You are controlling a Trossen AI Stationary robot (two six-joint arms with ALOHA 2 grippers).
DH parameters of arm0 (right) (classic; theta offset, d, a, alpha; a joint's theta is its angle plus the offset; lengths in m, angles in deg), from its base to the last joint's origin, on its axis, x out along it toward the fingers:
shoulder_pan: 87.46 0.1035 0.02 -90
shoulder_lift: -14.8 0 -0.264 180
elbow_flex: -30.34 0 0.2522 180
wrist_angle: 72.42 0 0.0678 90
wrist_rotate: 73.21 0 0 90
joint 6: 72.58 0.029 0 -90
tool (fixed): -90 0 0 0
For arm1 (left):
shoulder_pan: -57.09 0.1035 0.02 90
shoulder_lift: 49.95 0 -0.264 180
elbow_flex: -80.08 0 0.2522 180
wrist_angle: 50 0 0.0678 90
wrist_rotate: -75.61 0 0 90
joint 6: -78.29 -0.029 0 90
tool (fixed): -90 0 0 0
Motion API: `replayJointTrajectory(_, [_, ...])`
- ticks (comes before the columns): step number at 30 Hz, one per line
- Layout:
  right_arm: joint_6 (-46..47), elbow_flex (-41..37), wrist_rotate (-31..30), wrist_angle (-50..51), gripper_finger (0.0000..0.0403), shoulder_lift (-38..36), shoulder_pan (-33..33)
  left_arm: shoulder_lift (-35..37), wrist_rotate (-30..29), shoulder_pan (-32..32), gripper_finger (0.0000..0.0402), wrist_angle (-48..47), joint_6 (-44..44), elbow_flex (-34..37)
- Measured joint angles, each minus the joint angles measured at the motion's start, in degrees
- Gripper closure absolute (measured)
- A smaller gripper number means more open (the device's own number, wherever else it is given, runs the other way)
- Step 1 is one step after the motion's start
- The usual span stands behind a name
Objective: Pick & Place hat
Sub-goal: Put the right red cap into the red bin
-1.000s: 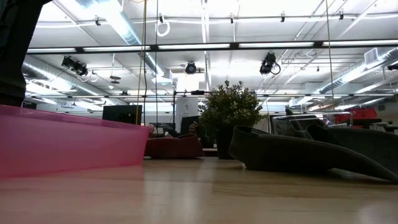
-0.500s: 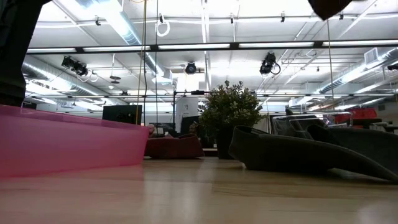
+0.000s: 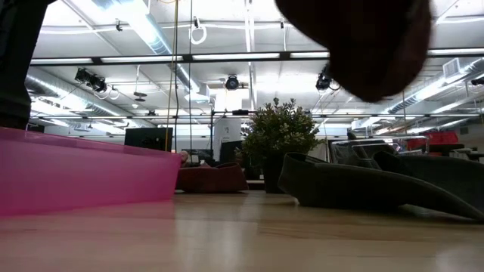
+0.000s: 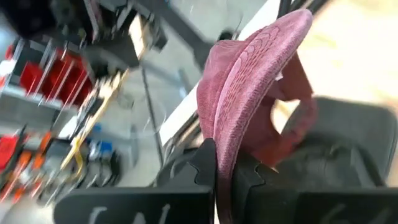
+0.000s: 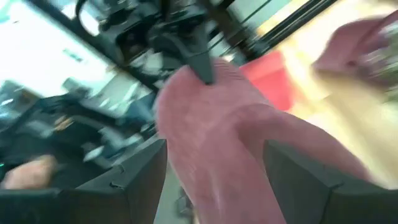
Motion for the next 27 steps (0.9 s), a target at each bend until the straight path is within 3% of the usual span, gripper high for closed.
replayJointTrajectory(8, [-2.59,0.02,-4.27,2.20,0.0136,-3.28,-2.59,7.62,-10.44,-1.37,0.0390,-12.19,4.77,-0.04])
replayJointTrajectory(15, [-4.91,0.02,-4.97,3.30,0.0136,-3.02,-2.76,13.81,-16.56,-3.99,0.0390,-28.51,15.58,-0.11])
replayJointTrajectory(21, [-5.57,0.02,-4.96,3.58,0.0136,-2.15,-2.74,14.72,-17.28,-6.38,0.0390,-44.07,25.11,-0.11])
replayJointTrajectory(27, [-6.04,0.02,-4.95,3.61,0.0136,-0.93,-2.74,14.62,-13.00,-7.49,0.0390,-52.84,31.72,-0.09])
